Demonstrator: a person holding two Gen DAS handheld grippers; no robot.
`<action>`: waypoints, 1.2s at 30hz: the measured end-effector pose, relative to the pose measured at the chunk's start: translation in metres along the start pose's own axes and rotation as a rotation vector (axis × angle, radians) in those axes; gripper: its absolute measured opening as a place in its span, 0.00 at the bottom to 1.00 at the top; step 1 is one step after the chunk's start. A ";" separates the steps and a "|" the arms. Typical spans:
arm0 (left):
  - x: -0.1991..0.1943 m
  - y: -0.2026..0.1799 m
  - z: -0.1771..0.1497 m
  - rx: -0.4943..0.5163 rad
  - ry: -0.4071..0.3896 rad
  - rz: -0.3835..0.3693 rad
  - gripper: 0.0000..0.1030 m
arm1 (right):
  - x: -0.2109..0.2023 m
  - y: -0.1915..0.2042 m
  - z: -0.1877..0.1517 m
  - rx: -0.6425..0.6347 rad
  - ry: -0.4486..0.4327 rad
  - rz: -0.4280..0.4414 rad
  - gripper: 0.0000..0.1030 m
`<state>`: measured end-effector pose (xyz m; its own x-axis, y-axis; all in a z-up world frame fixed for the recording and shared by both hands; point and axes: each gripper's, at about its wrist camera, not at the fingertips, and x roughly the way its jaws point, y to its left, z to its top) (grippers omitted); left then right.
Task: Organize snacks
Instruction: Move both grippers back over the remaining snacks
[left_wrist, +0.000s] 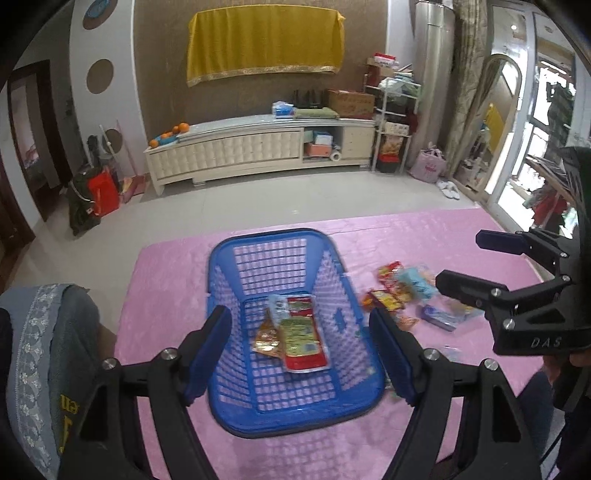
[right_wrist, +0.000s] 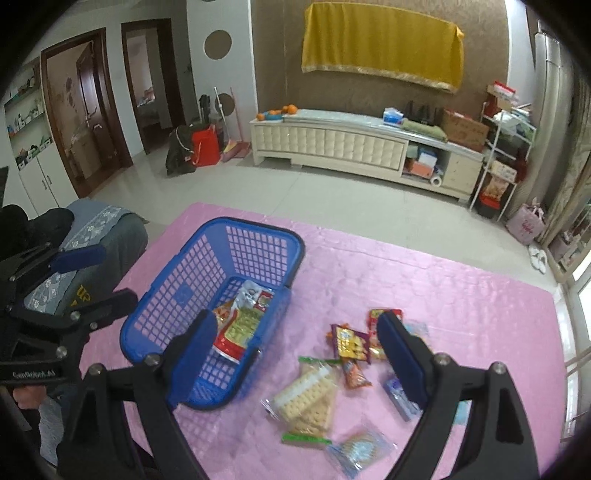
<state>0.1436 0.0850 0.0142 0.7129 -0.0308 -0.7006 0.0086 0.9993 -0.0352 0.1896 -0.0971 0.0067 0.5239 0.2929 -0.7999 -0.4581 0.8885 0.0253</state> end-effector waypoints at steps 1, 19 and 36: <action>-0.001 -0.005 0.000 0.006 -0.001 -0.005 0.73 | -0.003 -0.002 -0.001 -0.001 -0.002 -0.007 0.92; 0.011 -0.100 -0.018 0.153 0.019 -0.079 0.73 | -0.050 -0.069 -0.071 0.070 -0.049 -0.167 1.00; 0.055 -0.146 -0.094 0.175 0.113 -0.114 0.82 | -0.023 -0.109 -0.155 0.035 -0.005 -0.032 1.00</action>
<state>0.1158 -0.0640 -0.0858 0.6171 -0.1360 -0.7750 0.2130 0.9770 -0.0019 0.1157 -0.2551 -0.0703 0.5410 0.2660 -0.7978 -0.4157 0.9093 0.0213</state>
